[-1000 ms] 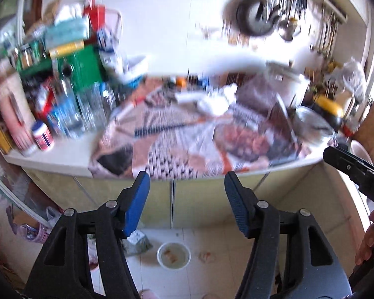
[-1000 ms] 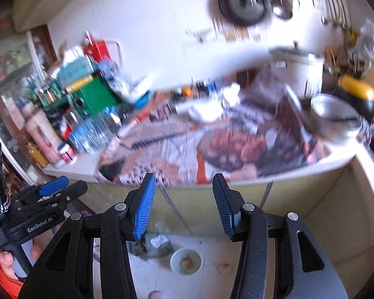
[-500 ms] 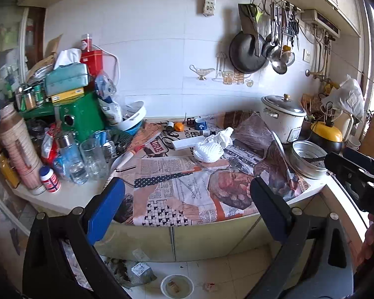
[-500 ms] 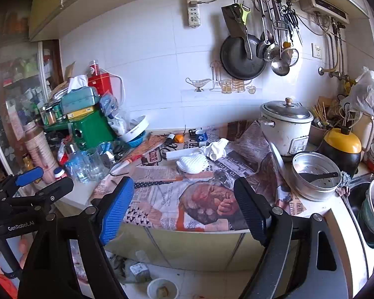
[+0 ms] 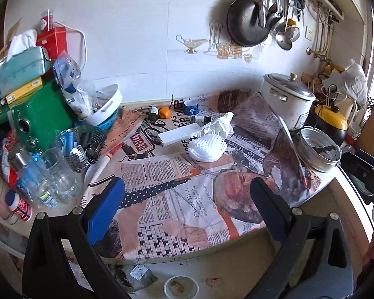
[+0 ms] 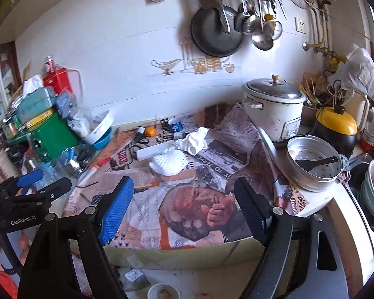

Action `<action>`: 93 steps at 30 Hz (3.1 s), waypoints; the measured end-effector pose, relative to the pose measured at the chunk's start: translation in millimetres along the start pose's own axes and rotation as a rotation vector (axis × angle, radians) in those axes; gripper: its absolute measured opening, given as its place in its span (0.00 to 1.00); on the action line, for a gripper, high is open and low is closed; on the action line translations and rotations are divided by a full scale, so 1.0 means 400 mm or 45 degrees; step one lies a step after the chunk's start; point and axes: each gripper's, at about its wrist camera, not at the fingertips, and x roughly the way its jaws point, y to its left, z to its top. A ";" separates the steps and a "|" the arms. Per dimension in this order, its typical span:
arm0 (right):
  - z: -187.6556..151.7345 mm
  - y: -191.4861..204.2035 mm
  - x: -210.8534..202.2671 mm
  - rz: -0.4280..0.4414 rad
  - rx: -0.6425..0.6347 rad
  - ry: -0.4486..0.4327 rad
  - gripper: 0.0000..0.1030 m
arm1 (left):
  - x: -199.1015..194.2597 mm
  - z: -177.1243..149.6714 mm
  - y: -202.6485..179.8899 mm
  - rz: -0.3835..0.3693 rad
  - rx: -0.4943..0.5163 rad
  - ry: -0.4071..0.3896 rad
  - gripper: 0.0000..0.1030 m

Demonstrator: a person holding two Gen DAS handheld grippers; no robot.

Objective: Collect trash
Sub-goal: 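Grasp the white foam mesh net with the left tool while the right tool grasps the white tissue, then carry the foam net and tissue down to the white bucket and release both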

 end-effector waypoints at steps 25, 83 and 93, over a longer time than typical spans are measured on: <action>0.234 -0.222 0.743 0.222 -0.143 0.382 0.78 | 0.696 0.177 -0.061 0.265 -0.285 0.359 0.98; -0.113 0.232 0.171 0.290 0.019 0.210 0.15 | 0.017 -0.222 0.281 0.035 -0.116 0.159 0.40; -0.219 0.279 0.065 0.193 0.008 0.316 0.15 | -0.052 -0.367 0.281 -0.031 -0.087 0.268 0.40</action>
